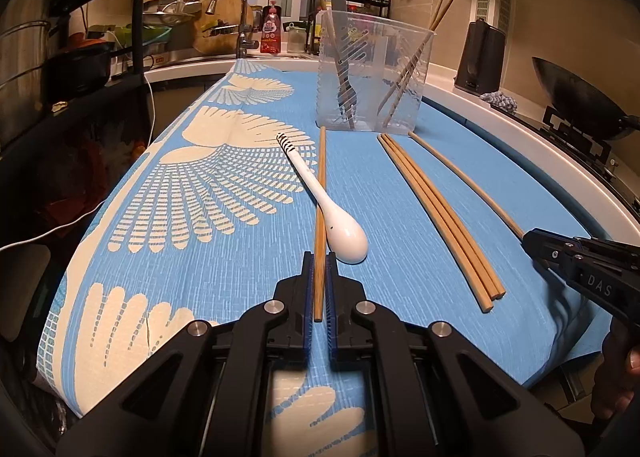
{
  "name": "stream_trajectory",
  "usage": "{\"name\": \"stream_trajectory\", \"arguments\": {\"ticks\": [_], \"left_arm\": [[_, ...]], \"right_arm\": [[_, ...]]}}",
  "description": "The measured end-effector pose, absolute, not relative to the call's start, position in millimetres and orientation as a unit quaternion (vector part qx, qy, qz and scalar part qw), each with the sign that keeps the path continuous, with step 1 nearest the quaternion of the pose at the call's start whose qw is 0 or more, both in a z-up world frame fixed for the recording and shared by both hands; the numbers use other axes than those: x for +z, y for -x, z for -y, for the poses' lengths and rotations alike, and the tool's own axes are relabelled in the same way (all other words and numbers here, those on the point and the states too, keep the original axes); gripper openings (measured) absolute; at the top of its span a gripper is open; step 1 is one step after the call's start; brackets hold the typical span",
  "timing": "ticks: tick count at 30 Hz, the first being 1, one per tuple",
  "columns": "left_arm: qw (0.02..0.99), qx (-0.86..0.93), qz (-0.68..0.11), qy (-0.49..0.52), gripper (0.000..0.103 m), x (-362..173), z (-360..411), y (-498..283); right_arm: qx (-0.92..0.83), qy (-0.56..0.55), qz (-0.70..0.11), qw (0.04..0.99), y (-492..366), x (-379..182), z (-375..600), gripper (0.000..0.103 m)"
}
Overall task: Organize utensils
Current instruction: 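Close the left tool on a chopstick while the right tool grasps another chopstick, then lift both held chopsticks and carry them over the clear container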
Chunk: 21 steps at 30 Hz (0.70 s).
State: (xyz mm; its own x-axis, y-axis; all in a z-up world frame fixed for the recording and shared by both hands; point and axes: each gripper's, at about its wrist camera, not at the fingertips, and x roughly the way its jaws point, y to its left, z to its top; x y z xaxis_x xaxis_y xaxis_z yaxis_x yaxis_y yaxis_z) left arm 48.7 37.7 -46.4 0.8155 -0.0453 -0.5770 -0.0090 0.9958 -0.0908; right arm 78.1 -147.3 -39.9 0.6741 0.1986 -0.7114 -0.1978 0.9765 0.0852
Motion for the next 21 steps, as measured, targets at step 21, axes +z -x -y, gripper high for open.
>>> {"name": "stream_trajectory", "arguments": {"ticks": [21], "left_arm": [[0.975, -0.033, -0.22, 0.021, 0.005, 25, -39, -43]], "right_arm": [[0.114, 0.006, -0.317, 0.941, -64, 20, 154, 0.005]]}}
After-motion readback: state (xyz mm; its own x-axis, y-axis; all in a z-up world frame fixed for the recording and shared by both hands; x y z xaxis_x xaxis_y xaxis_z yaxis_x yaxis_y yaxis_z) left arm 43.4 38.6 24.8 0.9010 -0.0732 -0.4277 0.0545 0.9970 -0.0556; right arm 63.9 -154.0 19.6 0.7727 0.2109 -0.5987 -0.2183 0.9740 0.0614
